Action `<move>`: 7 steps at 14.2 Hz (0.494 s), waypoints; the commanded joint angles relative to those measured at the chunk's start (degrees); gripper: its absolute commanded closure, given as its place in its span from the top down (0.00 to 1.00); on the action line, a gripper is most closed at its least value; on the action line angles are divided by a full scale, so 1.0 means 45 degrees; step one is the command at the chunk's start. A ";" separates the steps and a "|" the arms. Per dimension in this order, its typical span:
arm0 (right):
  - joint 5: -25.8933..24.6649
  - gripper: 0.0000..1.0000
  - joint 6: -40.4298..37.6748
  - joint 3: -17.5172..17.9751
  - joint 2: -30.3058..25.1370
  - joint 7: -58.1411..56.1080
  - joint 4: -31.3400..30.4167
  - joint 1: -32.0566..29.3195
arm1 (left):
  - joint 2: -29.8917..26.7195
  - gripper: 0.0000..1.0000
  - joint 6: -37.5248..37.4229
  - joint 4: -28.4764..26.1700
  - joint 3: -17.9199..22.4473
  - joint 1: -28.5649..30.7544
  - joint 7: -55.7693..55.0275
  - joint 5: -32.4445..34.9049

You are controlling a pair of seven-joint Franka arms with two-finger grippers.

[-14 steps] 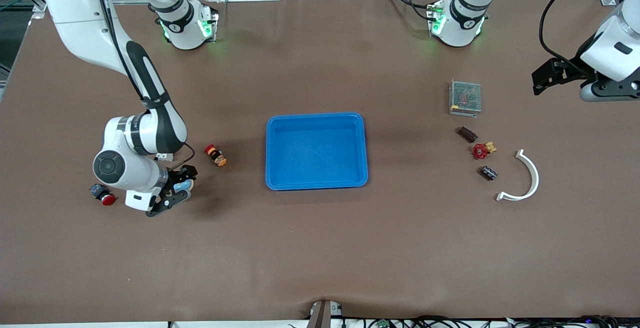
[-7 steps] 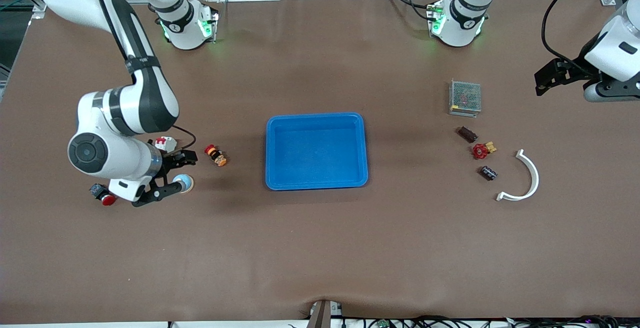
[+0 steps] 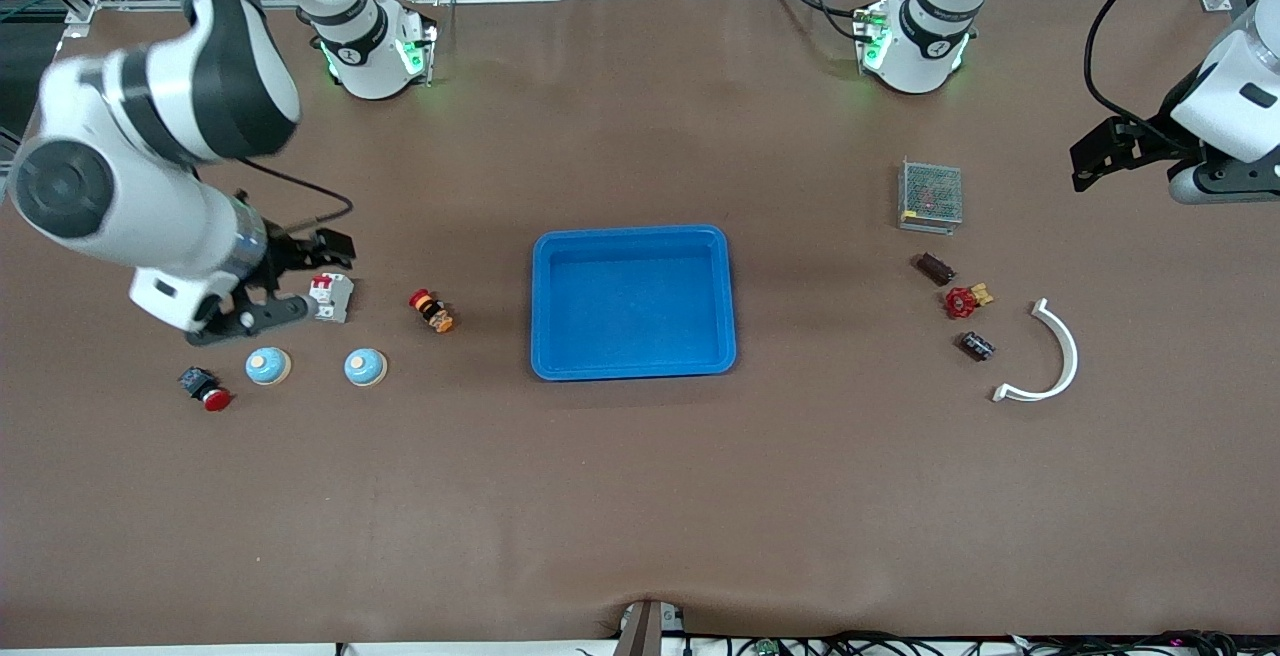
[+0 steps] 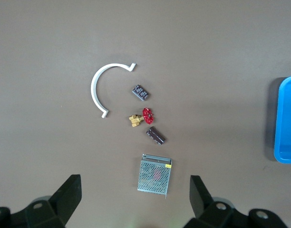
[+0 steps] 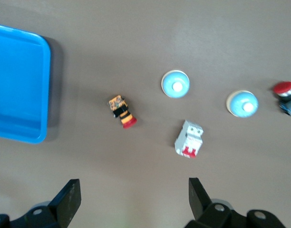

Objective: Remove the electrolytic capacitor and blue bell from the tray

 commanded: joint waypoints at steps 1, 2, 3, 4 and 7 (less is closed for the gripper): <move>-0.0229 1.00 -0.0431 -0.0012 -0.1093 0.0193 -0.0407 -0.0182 | 0.0128 1.00 -0.0260 0.0307 -0.0039 0.0016 0.0263 -0.0204; -0.0384 1.00 -0.0646 -0.0013 -0.1366 0.0193 -0.0407 -0.0298 | 0.0109 1.00 -0.0279 0.0307 -0.0059 -0.0003 0.0011 -0.0204; -0.0521 1.00 -0.0784 0.0007 -0.1639 0.0213 -0.0407 -0.0338 | 0.0109 1.00 -0.0279 0.0345 -0.0059 -0.0004 0.0047 -0.0204; -0.0561 1.00 -0.0920 -0.0012 -0.1874 0.0213 -0.0407 -0.0416 | 0.0109 1.00 -0.0279 0.0346 -0.0059 0.0016 0.0106 -0.0204; -0.0561 1.00 -0.1194 -0.0013 -0.2499 0.0174 -0.0407 -0.0962 | 0.0147 1.00 -0.0260 0.0346 -0.0078 -0.0043 0.0086 -0.0204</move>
